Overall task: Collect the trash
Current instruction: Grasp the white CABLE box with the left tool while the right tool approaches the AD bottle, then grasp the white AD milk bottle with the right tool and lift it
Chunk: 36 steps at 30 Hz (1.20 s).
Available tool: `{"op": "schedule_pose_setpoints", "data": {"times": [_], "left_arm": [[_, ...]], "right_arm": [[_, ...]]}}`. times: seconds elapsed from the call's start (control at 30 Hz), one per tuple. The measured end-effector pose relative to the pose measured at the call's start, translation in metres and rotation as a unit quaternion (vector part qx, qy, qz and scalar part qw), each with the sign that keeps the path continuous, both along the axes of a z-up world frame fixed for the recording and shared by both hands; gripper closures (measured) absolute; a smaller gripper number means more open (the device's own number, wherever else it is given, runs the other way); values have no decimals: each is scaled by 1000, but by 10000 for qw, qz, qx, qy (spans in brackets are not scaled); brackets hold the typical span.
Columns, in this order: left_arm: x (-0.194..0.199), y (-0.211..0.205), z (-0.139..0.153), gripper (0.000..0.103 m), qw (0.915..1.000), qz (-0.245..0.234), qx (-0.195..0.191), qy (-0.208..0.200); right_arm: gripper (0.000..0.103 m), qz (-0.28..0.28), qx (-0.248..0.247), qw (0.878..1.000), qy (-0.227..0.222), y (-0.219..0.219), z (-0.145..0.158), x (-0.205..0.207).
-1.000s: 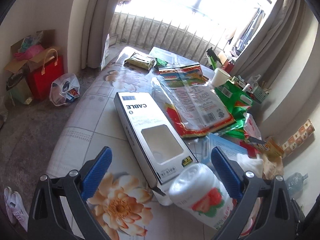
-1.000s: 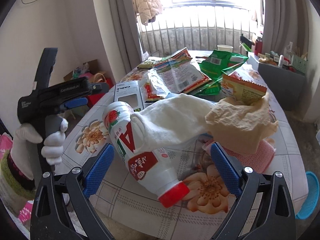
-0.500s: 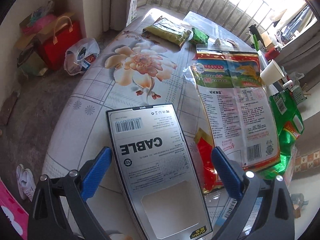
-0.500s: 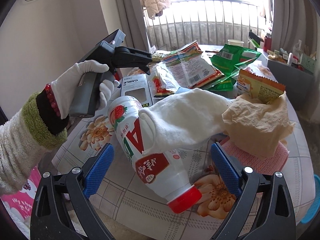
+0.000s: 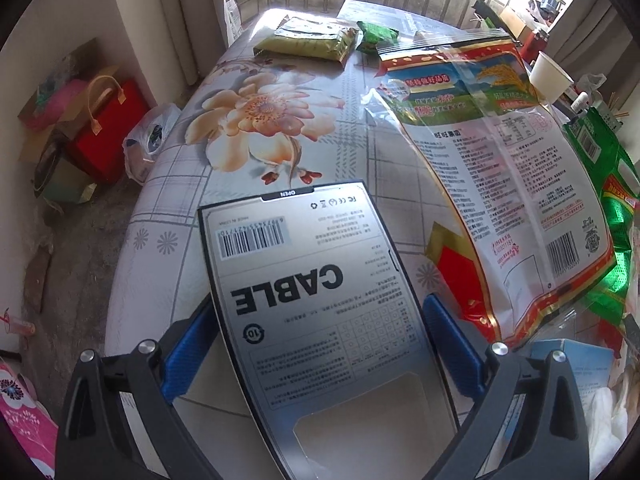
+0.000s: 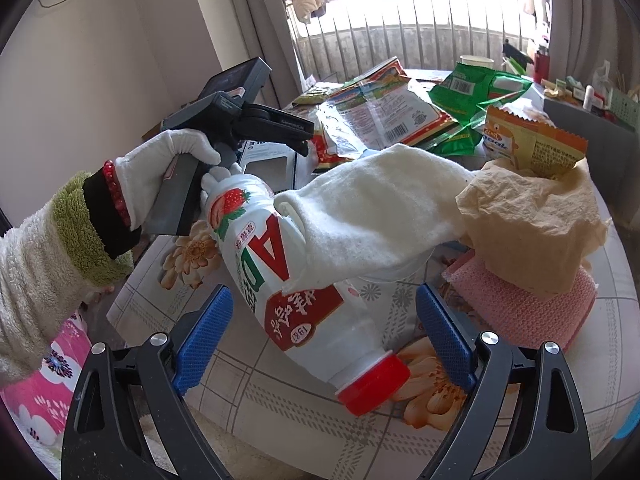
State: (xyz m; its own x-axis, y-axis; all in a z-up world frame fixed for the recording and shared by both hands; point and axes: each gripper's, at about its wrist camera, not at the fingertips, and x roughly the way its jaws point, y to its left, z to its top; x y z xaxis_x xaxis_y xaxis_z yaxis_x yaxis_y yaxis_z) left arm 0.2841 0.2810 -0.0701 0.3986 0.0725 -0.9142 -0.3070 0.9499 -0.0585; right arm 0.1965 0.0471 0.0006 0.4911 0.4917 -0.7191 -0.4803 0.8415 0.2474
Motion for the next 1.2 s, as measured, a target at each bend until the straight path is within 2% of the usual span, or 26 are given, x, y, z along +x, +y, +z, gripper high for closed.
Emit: {"op": "schedule_pose_setpoints", "data": {"times": [0.13, 0.37, 0.53, 0.67, 0.8, 0.87, 0.93, 1.03, 1.13, 1.2], "left_arm": [[-20, 17, 1, 6, 9991, -299, 150, -277], [-59, 46, 0, 6, 9971, -563, 64, -503], [-76, 46, -1, 6, 9956, -641, 2, -684], [-79, 36, -2, 6, 9949, -757, 71, -670], [-78, 30, -3, 6, 9943, -844, 77, -651], [-78, 29, -3, 6, 9941, -875, 67, -637], [-78, 29, -3, 6, 9940, -890, 52, -633], [-77, 30, -3, 6, 9940, -899, 21, -627], [-77, 29, -4, 6, 9935, -935, -4, -649], [-78, 29, -4, 6, 9929, -975, -23, -673]], "right_arm": [[16, 177, -46, 9998, 77, 1, -2, -9], [16, 467, -106, 9988, 63, 5, 3, -21], [16, 694, -97, 9972, -260, 12, 25, -30], [16, 1237, -82, 9905, -597, 37, 44, -27], [16, 1955, -500, 9756, -862, 81, 43, -17], [16, 2463, -791, 9612, -960, 106, 35, -15], [16, 3006, -1181, 9411, -1001, 132, 24, -18], [16, 3776, -1876, 8974, -1299, 156, 6, -36], [13, 4211, -2538, 8558, -1610, 164, -14, -52], [12, 4348, -2865, 8294, -2022, 163, -23, -62]]}}
